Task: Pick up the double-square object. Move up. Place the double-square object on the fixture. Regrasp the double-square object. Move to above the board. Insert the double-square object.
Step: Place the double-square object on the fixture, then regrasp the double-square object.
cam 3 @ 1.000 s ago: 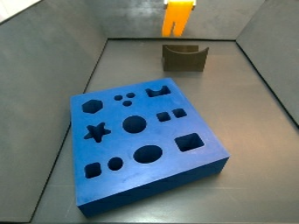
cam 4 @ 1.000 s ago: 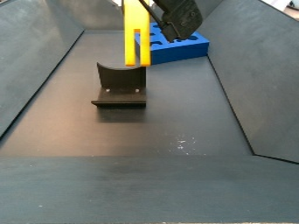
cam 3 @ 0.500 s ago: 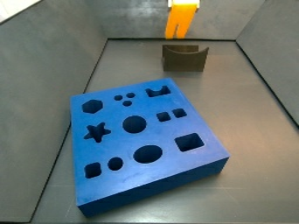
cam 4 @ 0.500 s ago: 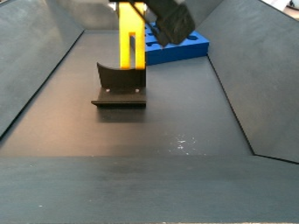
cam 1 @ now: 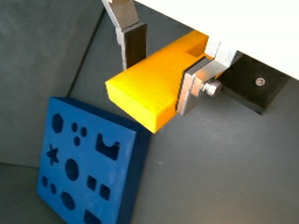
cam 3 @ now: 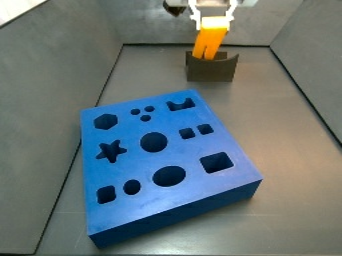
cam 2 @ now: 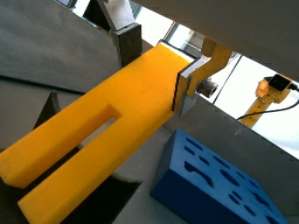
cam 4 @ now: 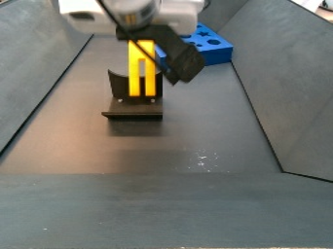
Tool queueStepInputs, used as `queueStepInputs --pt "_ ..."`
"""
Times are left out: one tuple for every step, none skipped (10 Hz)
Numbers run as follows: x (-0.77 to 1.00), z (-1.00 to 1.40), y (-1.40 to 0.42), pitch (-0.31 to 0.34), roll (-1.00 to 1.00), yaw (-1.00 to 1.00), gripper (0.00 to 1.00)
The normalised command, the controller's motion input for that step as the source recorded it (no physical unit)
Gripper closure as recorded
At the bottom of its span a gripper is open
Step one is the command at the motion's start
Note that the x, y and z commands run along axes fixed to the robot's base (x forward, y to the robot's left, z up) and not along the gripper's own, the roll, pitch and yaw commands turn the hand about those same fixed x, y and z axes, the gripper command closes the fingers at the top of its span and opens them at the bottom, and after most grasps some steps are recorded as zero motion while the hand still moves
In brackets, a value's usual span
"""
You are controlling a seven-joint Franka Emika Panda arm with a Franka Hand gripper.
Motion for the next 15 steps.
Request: queueStepInputs --pt "0.2 -0.82 0.06 0.009 -0.09 -0.02 1.0" --pt "0.12 -0.65 0.05 0.007 -0.08 -0.03 1.0" --pt "0.09 -0.56 0.04 0.0 -0.08 -0.04 1.0" --pt "0.07 -0.4 0.03 -0.019 -0.08 -0.04 1.0" --pt "0.06 -0.31 0.01 -0.03 -0.08 -0.05 1.0" --pt "0.05 -0.24 0.0 -0.041 -0.09 -0.04 1.0" --pt "0.05 -0.2 0.0 -0.05 -0.09 -0.04 1.0" --pt "0.06 -0.18 0.0 -0.056 -0.09 -0.03 1.0" --pt "0.0 0.0 0.0 0.0 0.0 0.0 0.0" --pt "0.0 1.0 0.0 0.002 0.08 -0.03 0.0" --pt "-0.01 1.0 0.0 0.008 0.08 -0.02 0.0" --pt "-0.02 1.0 0.0 0.021 0.08 -0.01 0.0" --pt "-0.03 1.0 0.0 0.029 0.06 0.0 0.0" --pt "-0.03 1.0 0.0 0.042 0.06 0.0 0.0" --pt "-0.03 1.0 0.01 0.057 0.05 0.0 0.0"
